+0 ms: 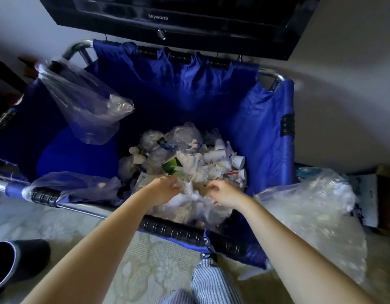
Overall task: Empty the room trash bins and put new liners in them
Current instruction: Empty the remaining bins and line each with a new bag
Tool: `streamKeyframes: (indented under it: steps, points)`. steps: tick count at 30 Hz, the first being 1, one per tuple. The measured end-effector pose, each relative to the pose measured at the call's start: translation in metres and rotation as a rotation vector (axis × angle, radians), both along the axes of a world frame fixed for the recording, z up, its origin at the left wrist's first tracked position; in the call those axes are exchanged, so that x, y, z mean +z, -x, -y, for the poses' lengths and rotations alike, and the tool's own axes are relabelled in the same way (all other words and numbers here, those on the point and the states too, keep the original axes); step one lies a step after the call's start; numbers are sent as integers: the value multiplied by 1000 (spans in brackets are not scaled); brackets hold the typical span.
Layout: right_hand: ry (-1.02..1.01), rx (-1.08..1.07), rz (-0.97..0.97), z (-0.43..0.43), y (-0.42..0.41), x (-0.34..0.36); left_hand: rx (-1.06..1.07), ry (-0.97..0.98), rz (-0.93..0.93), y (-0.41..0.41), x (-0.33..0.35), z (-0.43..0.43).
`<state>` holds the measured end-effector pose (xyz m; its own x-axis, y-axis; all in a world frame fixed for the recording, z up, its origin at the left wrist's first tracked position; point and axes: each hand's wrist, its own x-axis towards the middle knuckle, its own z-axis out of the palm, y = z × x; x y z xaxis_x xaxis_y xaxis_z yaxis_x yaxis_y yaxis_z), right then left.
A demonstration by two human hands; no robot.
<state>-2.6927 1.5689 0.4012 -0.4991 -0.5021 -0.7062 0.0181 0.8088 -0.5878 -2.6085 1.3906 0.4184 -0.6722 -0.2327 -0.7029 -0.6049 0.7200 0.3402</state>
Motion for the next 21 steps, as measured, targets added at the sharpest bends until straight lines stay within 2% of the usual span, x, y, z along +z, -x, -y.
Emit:
streamKeyframes:
  steps: [8,15,21]
  points:
    - [38,-52,-111,-6,-14,39,-156,-43,-102,-7,23,4]
    - [64,-72,-214,-10,-69,87,-539,12,-171,-43,80,5]
    - [48,-155,-334,-43,-129,130,-779,10,-236,-77,120,-18]
